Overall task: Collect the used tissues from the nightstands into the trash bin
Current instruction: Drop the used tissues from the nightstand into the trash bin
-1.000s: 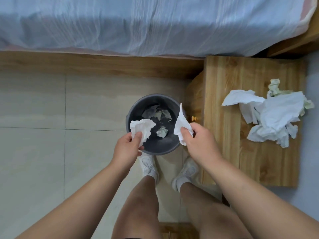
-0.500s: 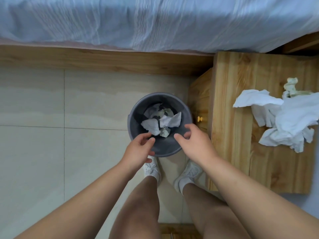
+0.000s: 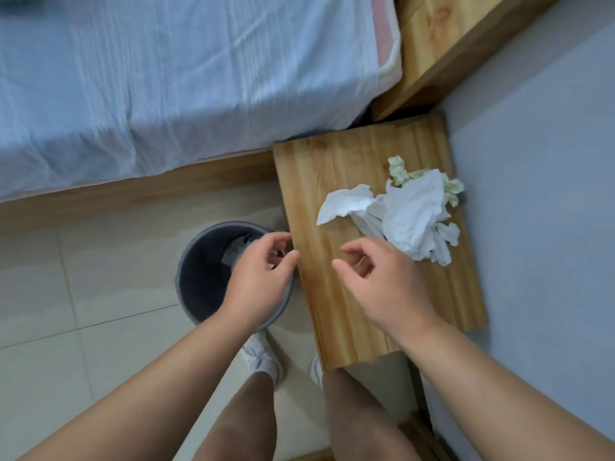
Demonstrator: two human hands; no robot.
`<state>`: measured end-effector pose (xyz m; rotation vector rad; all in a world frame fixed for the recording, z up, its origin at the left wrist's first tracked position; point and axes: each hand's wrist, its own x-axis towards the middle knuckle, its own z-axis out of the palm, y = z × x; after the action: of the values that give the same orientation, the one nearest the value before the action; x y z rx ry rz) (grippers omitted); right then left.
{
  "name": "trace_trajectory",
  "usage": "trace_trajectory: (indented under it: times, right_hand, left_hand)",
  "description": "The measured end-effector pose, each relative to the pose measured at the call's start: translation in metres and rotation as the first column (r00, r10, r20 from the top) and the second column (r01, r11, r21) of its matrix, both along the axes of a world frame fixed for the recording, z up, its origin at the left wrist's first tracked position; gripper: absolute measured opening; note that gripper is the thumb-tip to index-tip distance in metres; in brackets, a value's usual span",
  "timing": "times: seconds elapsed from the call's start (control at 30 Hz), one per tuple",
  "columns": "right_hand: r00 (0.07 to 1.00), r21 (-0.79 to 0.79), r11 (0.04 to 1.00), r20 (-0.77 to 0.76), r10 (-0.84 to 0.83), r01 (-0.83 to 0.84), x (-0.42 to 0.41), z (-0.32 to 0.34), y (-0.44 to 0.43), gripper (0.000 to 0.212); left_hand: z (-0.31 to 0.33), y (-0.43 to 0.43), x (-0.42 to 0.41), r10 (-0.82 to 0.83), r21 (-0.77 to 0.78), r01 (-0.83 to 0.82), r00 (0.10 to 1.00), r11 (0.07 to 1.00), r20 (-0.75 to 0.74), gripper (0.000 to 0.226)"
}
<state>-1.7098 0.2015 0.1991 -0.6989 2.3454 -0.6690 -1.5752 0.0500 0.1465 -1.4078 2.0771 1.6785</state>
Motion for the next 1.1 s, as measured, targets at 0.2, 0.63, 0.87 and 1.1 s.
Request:
trace_trajectory:
  times: [0.2,0.63,0.87,1.1]
  right_hand:
    - [0.937,0.006,0.982,-0.3,-0.179,0.19,-0.059,-0.007,0.035,0.052]
    - [0.974,0.095,0.989,-0.203,-0.097,0.118,-0.1,-0.051,0.047,0.019]
    - [0.954,-0.053,0.985,-0.247,-0.172,0.164,-0.104,-0.02,0.048,0.026]
    - [0.893,-0.113,0.965,-0.365,-0.262,0.237,-0.112,0.008,0.05,0.029]
  left_hand:
    - [0.011,0.003,-0.067,-0.312,-0.269,0.308,0.95,0.913,0.031,0.074]
    - [-0.009,0.008,-0.093,-0.261,-0.188,0.255,0.965,0.948,-0.005,0.045]
    - [0.016,0.009,-0.078,-0.101,0.034,0.105,0.989,0.994,-0.107,0.04]
    - [0.04,0.002,-0.066,-0.07,0.039,0.079,0.978,0.996,-0.195,0.034]
